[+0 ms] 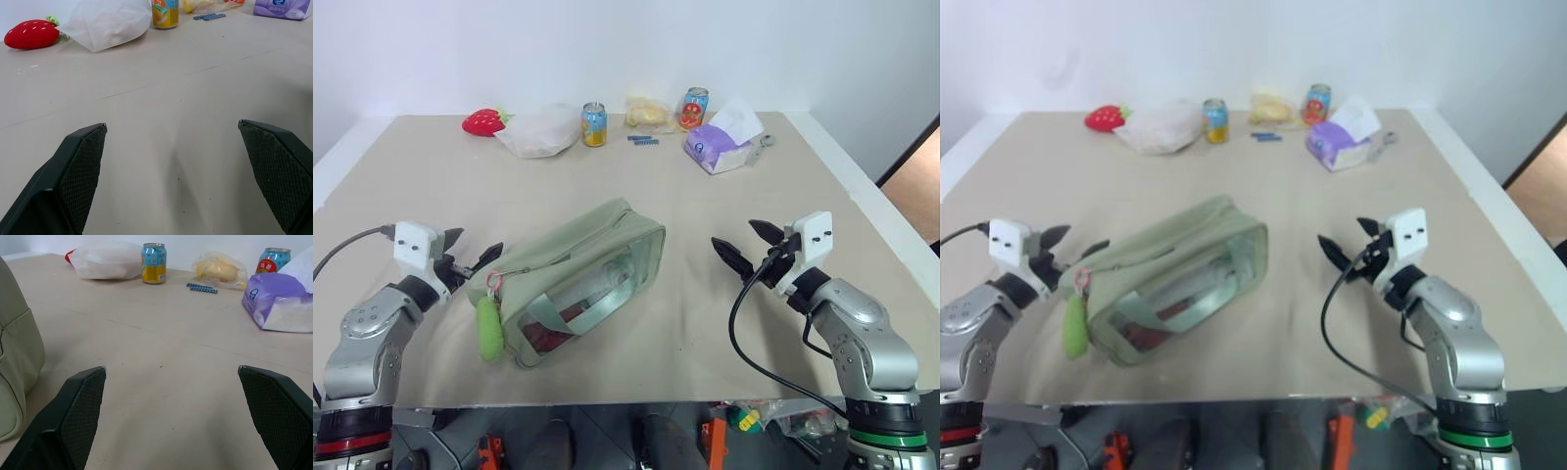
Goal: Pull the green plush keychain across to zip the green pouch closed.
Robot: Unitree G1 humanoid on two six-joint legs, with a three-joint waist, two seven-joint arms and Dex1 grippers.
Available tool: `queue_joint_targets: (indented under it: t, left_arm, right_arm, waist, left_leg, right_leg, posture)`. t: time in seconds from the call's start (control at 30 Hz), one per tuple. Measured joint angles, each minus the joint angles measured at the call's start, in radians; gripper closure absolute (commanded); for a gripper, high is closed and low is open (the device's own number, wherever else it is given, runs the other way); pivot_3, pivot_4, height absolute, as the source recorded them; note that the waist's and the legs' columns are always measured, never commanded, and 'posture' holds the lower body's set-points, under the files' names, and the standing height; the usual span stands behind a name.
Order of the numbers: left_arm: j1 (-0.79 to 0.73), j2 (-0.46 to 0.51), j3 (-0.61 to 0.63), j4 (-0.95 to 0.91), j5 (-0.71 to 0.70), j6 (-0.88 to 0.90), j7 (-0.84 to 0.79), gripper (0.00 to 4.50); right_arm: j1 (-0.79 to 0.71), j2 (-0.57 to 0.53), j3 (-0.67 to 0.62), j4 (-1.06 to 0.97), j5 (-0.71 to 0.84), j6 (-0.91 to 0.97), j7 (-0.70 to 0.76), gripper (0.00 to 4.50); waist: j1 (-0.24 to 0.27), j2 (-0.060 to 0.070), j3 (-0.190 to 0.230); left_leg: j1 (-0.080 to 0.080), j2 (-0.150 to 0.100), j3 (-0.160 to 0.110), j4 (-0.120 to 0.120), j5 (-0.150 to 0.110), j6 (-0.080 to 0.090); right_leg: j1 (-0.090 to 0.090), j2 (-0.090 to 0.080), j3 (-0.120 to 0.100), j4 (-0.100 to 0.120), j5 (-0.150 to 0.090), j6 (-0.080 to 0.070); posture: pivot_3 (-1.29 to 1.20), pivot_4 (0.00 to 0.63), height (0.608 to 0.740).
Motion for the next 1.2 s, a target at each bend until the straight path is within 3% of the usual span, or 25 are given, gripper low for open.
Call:
queue_joint_targets:
  t: [0.47, 0.57, 0.73, 0.87, 1.07, 1.2]
  left_arm:
    - [-0.019, 0.003, 0.002, 0.004, -0.051, 0.012, -0.037, 0.02]
    - [-0.081, 0.035, 0.014, 0.035, -0.090, 0.031, -0.070, 0.02]
    - [-0.325, 0.204, 0.075, 0.007, -0.287, 0.179, -0.203, 0.02]
    - [-0.232, 0.321, 0.043, -0.192, -0.457, 0.341, -0.379, 0.02]
    - [-0.156, 0.378, 0.041, -0.315, -0.583, 0.470, -0.444, 0.02]
    - [-0.141, 0.378, 0.045, -0.328, -0.599, 0.480, -0.439, 0.02]
  right_arm:
    - [-0.007, 0.002, -0.007, 0.062, 0.000, -0.024, 0.001, 0.00]
    - [-0.009, 0.002, -0.013, 0.064, 0.004, -0.022, 0.000, 0.00]
    - [-0.106, -0.011, -0.032, 0.061, 0.081, 0.065, -0.004, 0.00]
    - [-0.173, -0.059, -0.038, 0.054, 0.128, 0.132, 0.028, 0.00]
    - [-0.361, -0.173, 0.027, 0.019, 0.211, 0.210, 0.201, 0.00]
    - [-0.468, -0.294, 0.183, -0.049, 0.232, 0.196, 0.478, 0.00]
  waist:
    - [0.000, 0.000, 0.000]
    - [0.000, -0.001, 0.000]
    - [-0.006, -0.005, 0.003]
    - [-0.023, -0.002, 0.002]
    - [-0.025, 0.001, 0.005]
    - [-0.024, 0.001, 0.006]
  left_leg:
    - [0.000, 0.000, 0.000, 0.000, 0.000, 0.000]
    - [0.000, 0.000, 0.000, 0.001, 0.000, 0.000]
    - [-0.005, 0.004, 0.000, 0.007, 0.000, 0.000]
    - [-0.004, 0.005, 0.006, 0.006, -0.005, 0.002]
    - [-0.005, 0.011, 0.007, 0.005, -0.006, 0.003]
    - [-0.003, 0.013, 0.005, 0.004, -0.006, 0.003]
  right_leg:
    - [0.000, 0.000, 0.000, 0.000, 0.000, 0.000]
    - [0.000, 0.001, 0.000, 0.000, 0.001, 0.000]
    - [-0.003, 0.007, 0.002, -0.001, 0.004, -0.002]
    - [-0.004, 0.007, 0.008, 0.000, 0.003, 0.003]
    - [-0.008, 0.015, 0.009, 0.001, 0.003, 0.000]
    - [-0.007, 0.017, 0.008, 0.001, 0.000, -0.006]
  posture:
    - [0.00, 0.150, 0.740]
    - [0.00, 0.150, 0.740]
    - [0.00, 0.150, 0.740]
    - [0.00, 0.150, 0.740]
    - [0.00, 0.150, 0.740]
    - [0.00, 0.150, 0.740]
